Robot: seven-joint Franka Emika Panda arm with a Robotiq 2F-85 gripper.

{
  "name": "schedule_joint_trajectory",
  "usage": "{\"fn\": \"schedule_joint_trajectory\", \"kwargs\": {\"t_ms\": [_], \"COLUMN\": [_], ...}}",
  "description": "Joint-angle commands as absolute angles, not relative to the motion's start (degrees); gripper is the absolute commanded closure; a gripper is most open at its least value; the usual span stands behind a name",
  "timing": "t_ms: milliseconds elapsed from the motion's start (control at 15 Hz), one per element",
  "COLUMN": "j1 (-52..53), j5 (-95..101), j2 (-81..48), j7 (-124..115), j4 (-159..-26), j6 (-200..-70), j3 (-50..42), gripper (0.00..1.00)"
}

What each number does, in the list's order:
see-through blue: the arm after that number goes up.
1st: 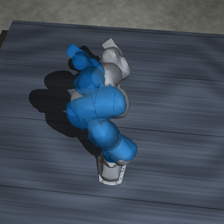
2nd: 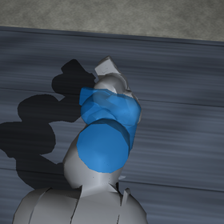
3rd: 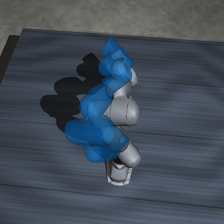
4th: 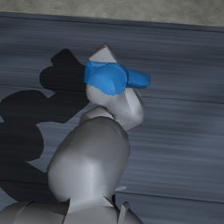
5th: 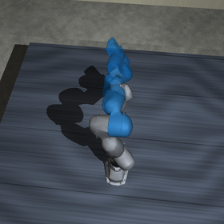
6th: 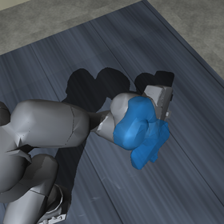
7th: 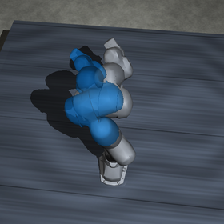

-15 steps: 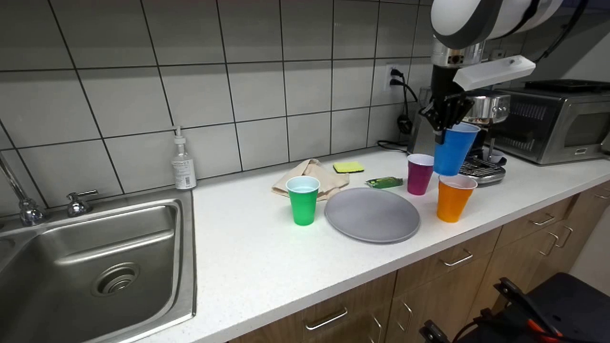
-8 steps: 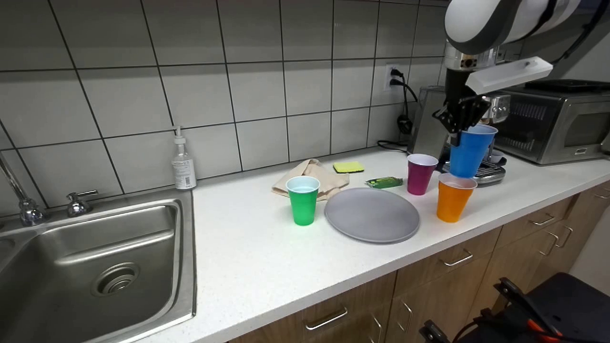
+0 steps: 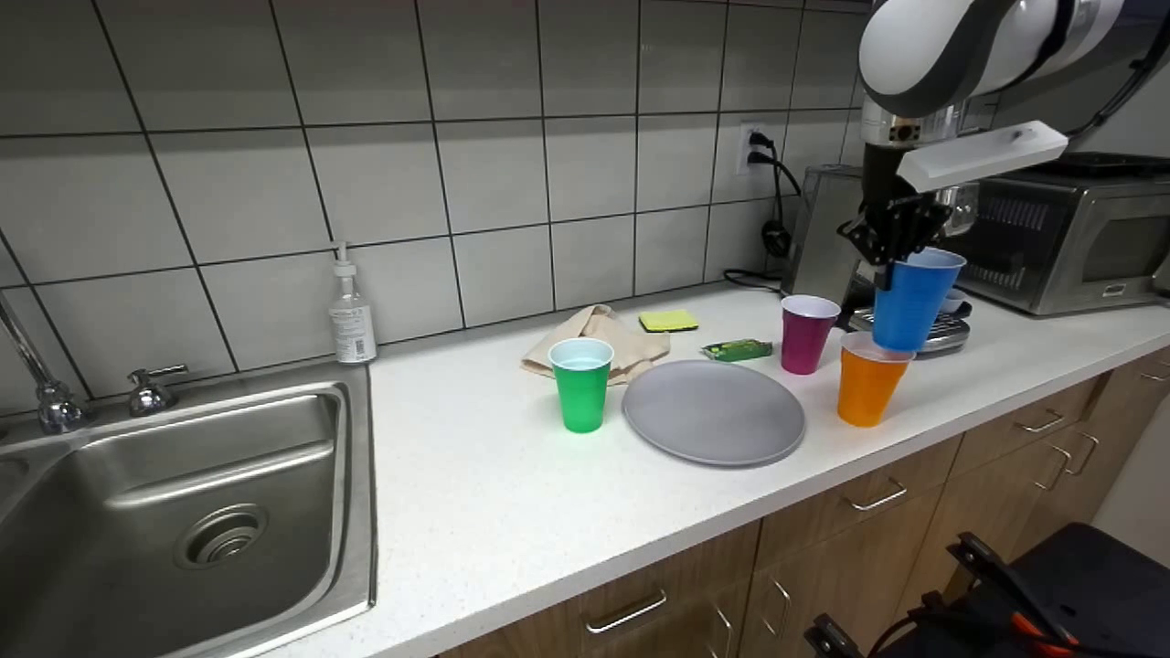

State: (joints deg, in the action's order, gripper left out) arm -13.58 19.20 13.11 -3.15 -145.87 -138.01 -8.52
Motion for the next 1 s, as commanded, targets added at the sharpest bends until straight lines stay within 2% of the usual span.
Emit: {"fn": "schedule_joint_trajectory", "kwargs": {"t_ms": [0,933], "j1": [-14.12,-13.61], "j5": [20.74,20.10], "j2": [11.32,5.66], "j7": [-5.35,-5.36], "j4": [-145.02,-141.40], "j6": [-139.06,-140.89], "j3": [-8.39,-9.52], "gripper": [0.99,0.99]}}
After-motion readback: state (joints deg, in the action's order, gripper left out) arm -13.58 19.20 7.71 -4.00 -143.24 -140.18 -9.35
